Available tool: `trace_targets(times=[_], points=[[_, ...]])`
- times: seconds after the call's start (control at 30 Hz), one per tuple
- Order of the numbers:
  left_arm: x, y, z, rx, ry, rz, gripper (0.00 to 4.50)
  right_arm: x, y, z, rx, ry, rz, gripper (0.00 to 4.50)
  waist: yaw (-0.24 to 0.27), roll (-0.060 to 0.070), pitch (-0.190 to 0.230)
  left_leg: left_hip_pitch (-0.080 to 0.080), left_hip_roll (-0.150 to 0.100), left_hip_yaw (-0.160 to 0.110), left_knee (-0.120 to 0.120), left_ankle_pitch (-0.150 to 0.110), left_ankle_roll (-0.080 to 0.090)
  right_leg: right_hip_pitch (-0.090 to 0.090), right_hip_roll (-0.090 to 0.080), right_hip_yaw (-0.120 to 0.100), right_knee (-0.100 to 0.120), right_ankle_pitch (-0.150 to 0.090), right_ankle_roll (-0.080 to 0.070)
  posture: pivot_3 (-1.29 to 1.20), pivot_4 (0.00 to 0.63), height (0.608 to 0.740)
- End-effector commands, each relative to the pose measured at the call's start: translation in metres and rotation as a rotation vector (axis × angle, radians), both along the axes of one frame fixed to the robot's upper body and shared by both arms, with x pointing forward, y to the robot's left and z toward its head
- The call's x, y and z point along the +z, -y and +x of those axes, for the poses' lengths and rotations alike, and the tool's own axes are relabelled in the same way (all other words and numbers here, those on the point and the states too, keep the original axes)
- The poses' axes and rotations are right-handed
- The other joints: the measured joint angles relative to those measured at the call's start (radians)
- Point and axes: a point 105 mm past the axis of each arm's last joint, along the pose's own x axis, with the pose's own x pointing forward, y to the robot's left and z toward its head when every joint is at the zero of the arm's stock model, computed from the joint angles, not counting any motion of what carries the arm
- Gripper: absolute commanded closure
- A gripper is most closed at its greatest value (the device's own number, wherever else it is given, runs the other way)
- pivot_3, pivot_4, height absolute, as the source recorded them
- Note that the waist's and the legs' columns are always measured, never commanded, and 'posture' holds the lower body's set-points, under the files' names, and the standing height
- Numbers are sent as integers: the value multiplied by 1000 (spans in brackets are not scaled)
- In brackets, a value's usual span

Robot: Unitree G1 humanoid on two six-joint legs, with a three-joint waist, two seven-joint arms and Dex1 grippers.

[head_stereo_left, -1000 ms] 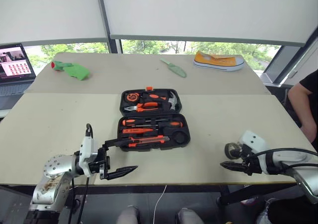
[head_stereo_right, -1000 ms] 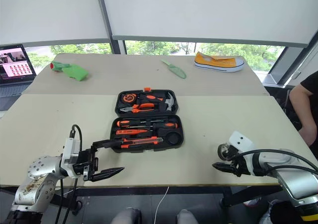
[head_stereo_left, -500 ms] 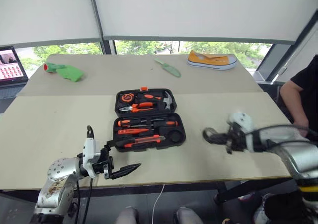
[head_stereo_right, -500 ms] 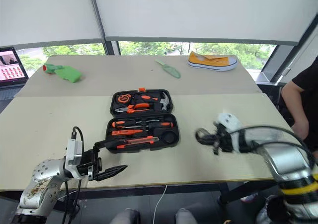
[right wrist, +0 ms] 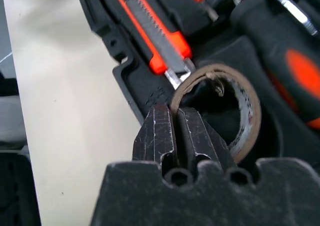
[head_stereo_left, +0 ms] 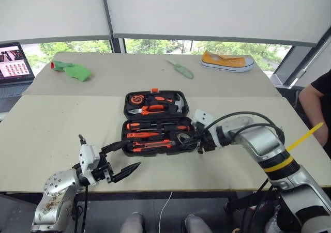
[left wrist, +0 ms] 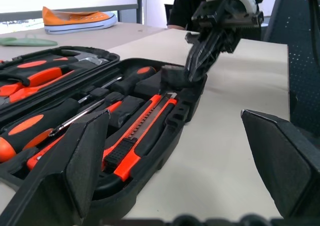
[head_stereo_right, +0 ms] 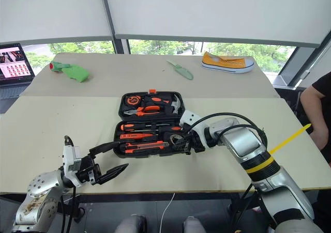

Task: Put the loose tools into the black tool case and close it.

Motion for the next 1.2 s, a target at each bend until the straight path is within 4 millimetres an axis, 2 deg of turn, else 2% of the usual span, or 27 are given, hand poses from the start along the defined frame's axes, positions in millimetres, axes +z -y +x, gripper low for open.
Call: trace_targets(times=[0.03,0.2,0.33,0.37,0.4,0.43,0.5,0.7,0.8,0.87,0.93,1.0,1.03,1.07,1.2], points=[[10,3,-1,-3,63,10,0,-11,11,2,-22,-1,-77,4443,1,0,0,0,0,0,0,0,0,0,0,0,0,0,0,0,150,740],[11,4,0,0,68,15,0,-9,23,12,-81,29,-145,4443,1,0,0,1,0,0,2,0,0,1,0,0,0,1,0,0,150,740],[10,3,2,-1,69,20,0,-10,21,8,-57,-5,-137,4443,4,0,0,1,0,1,2,0,0,1,0,0,0,1,1,0,150,740],[10,3,3,0,70,21,0,-10,19,7,-49,-7,-131,3729,6,0,0,1,0,1,2,0,0,1,0,0,0,1,1,0,150,740],[11,2,4,1,72,22,0,-9,17,3,-31,-21,-125,3561,7,0,0,1,0,1,2,0,0,1,0,0,0,1,1,0,150,740],[11,2,4,3,75,23,0,-7,15,2,-23,-21,-113,3111,9,0,0,1,0,1,2,0,0,1,0,0,0,1,1,0,150,740],[12,1,6,9,79,23,0,-2,11,0,6,-17,-85,2490,10,0,0,1,0,1,2,0,0,1,0,0,0,1,1,0,150,740],[17,-13,15,79,77,15,0,42,16,-13,90,-1,52,491,8,0,0,0,0,1,0,0,0,0,0,0,0,1,1,0,150,740],[21,-22,26,144,74,-4,0,54,29,-18,129,9,98,491,9,0,0,0,0,1,1,0,0,0,0,0,0,1,1,0,150,740],[24,-30,38,215,65,-16,0,55,38,-6,68,64,119,491,10,0,0,0,0,1,2,0,0,0,0,0,0,1,1,0,150,740],[23,-41,54,297,37,-13,0,59,44,17,-31,157,178,491,8,0,0,1,0,1,3,0,0,1,1,0,0,2,1,0,150,740],[18,-58,75,418,-19,18,521,56,58,47,-180,289,137,991,4,0,0,1,0,1,4,0,0,1,1,0,0,3,2,0,150,740],[17,-66,85,479,-32,34,706,52,64,58,-231,331,110,1182,3,-1,0,1,0,0,5,1,1,1,1,0,1,4,2,0,150,740],[17,-73,94,532,-44,37,1097,49,67,66,-267,358,98,1528,2,-1,0,1,0,0,5,2,1,1,2,0,1,5,2,0,150,740],[12,-85,127,669,-122,48,2508,35,65,97,-361,465,72,2901,-4,-1,0,0,0,1,5,3,1,0,2,2,0,6,3,0,150,740]])
